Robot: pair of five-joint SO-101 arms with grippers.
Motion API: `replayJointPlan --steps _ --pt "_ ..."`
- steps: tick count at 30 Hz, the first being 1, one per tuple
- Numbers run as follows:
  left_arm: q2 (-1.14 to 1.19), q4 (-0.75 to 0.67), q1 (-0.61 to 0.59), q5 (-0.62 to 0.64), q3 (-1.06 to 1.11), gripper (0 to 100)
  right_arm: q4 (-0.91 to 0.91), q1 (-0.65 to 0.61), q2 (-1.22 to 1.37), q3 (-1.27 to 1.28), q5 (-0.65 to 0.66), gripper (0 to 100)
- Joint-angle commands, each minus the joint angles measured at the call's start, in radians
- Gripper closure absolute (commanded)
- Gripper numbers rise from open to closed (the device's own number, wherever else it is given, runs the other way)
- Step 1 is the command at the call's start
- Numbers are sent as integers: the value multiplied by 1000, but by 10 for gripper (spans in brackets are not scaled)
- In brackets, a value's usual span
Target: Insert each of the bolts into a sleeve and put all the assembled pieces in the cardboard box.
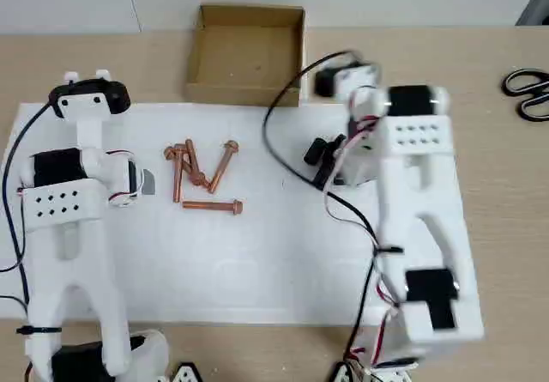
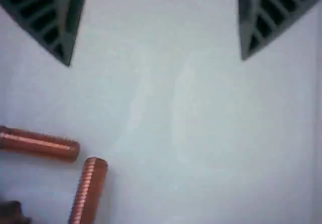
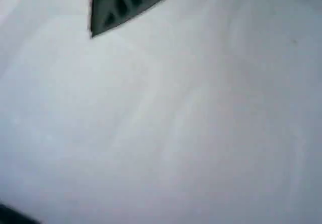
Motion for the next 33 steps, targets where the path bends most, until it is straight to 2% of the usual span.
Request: replayJointPlan --steps 1,10,15,33 --pt "-5 -20 -6 9 -39 796 21 -10 84 -71 115 742" --pt "-5 -25 -8 72 -39 796 18 -15 153 -155 396 742" --pt "-5 -38 -8 78 -38 796 7 -53 171 -155 465 742" --pt "-5 -32 -9 78 -36 797 -183 -59 366 -155 471 742"
